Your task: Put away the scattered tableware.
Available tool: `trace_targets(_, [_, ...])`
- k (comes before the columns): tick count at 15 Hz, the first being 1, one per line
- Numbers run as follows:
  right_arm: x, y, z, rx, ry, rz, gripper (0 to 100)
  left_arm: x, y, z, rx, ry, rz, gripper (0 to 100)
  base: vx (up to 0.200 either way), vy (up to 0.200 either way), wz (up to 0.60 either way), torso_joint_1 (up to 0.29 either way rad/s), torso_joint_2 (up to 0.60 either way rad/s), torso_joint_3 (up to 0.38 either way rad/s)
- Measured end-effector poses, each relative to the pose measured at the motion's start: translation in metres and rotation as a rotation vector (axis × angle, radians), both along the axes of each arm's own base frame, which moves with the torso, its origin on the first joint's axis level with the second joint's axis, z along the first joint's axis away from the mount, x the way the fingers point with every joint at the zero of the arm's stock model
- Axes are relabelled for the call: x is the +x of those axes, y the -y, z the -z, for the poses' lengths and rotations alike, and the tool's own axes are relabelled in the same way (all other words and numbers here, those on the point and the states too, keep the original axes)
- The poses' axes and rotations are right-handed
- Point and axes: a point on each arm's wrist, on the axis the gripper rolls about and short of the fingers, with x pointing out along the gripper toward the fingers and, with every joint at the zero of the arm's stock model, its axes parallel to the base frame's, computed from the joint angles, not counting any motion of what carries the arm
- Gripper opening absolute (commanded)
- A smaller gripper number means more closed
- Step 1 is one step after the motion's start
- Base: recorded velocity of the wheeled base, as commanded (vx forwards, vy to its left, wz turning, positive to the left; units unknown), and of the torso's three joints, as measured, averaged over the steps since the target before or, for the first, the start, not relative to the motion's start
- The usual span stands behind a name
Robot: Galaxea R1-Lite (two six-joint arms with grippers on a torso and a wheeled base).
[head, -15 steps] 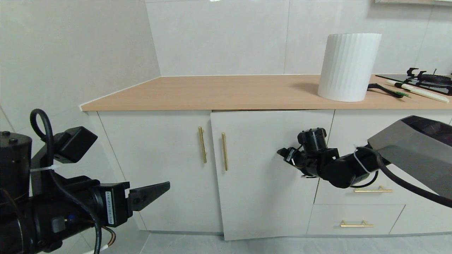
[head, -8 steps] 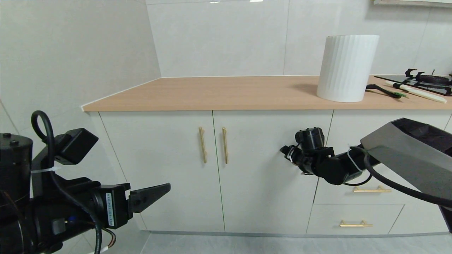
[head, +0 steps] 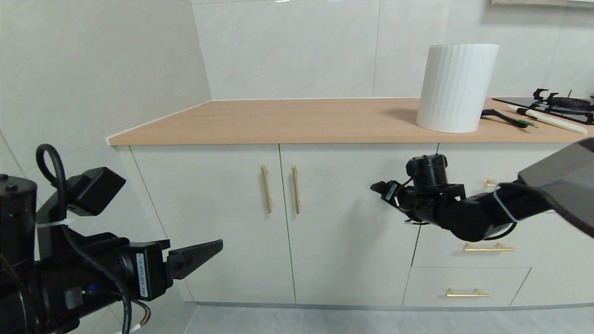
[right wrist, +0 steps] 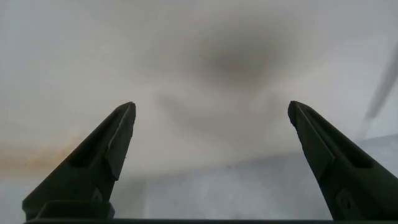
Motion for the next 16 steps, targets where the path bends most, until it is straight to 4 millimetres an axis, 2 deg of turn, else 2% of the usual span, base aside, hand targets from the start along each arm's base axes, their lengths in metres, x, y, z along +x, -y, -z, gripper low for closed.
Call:
trace_targets(3, [-0.051, 0.016, -0.063, -0.036, 0.128, -0.091, 100, -0.01, -0.006, -0.01, -0.014, 0.056, 0.002, 100, 0.0, 0.0, 0.0, 0.0, 0.0, 0.0])
trace_targets(6, [-0.123, 0.045, -0.118, -0.12, 0.297, -0.139, 100, -0.029, -0.021, -0.013, 0.059, 0.151, -0.021, 100, 0.0, 0.0, 0.0, 0.0, 0.0, 0.0])
trace_targets(7, [-0.148, 0.059, -0.129, -0.162, 0.345, -0.139, 100, -0.039, -0.027, -0.012, 0.072, 0.179, -0.035, 100, 0.0, 0.0, 0.0, 0.0, 0.0, 0.0])
trace_targets(9, [-0.195, 0.09, -0.135, -0.283, 0.416, -0.111, 100, -0.06, -0.039, -0.009, 0.08, 0.235, -0.061, 100, 0.0, 0.0, 0.0, 0.0, 0.0, 0.0])
trace_targets(12, [-0.266, 0.135, -0.131, -0.413, 0.52, 0.004, 100, -0.102, -0.061, 0.0, 0.102, 0.323, -0.082, 100, 0.0, 0.0, 0.0, 0.0, 0.0, 0.0])
trace_targets(14, [-0.312, 0.148, -0.124, -0.449, 0.579, 0.05, 100, -0.133, -0.077, 0.01, 0.164, 0.383, -0.103, 100, 0.0, 0.0, 0.0, 0.0, 0.0, 0.0])
trace_targets(16, [-0.351, 0.153, -0.106, -0.472, 0.554, 0.041, 100, -0.162, -0.088, 0.022, 0.236, 0.456, -0.165, 100, 0.0, 0.0, 0.0, 0.0, 0.0, 0.0])
